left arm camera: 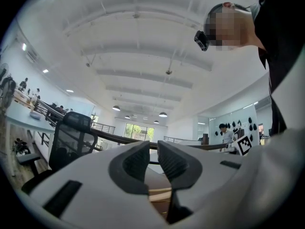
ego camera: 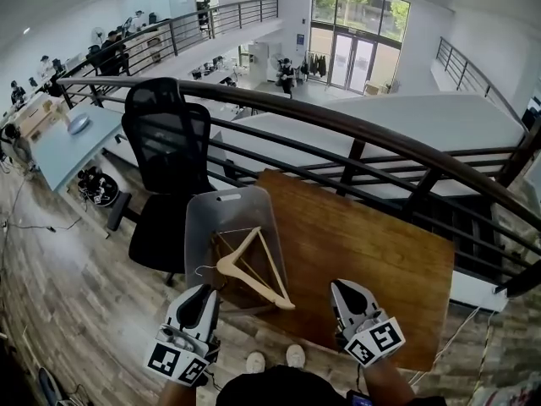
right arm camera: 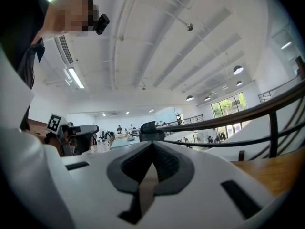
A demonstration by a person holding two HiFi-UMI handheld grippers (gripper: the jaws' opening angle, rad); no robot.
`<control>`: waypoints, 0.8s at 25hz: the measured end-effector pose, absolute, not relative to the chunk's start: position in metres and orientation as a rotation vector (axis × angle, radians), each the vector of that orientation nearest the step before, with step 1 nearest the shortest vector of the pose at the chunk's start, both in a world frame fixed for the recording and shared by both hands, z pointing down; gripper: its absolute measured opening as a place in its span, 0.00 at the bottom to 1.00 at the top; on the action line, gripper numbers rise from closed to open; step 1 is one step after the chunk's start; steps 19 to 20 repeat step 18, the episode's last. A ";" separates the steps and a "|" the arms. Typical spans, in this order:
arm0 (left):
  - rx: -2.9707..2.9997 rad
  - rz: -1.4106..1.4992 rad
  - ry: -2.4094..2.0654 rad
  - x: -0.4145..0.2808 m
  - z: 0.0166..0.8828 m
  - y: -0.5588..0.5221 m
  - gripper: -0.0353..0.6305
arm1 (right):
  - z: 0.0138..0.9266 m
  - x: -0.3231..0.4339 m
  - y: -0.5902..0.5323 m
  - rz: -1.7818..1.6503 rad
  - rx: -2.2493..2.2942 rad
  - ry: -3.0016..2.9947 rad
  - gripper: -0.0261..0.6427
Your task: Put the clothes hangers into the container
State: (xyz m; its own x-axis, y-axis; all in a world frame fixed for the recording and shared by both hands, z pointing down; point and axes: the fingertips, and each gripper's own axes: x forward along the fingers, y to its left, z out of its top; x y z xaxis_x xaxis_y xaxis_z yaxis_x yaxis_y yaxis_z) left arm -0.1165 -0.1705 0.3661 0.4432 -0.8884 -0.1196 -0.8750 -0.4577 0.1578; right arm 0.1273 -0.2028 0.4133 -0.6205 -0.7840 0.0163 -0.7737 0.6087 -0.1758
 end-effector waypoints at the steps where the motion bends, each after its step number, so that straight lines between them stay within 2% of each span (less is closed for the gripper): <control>1: 2.601 -0.285 -1.591 -0.116 0.367 -0.169 0.14 | 0.413 0.127 -0.202 -0.275 -1.329 2.758 0.03; 20: 2.570 -0.297 -1.570 -0.116 0.377 -0.169 0.14 | 0.422 0.116 -0.200 -0.319 -1.279 2.796 0.03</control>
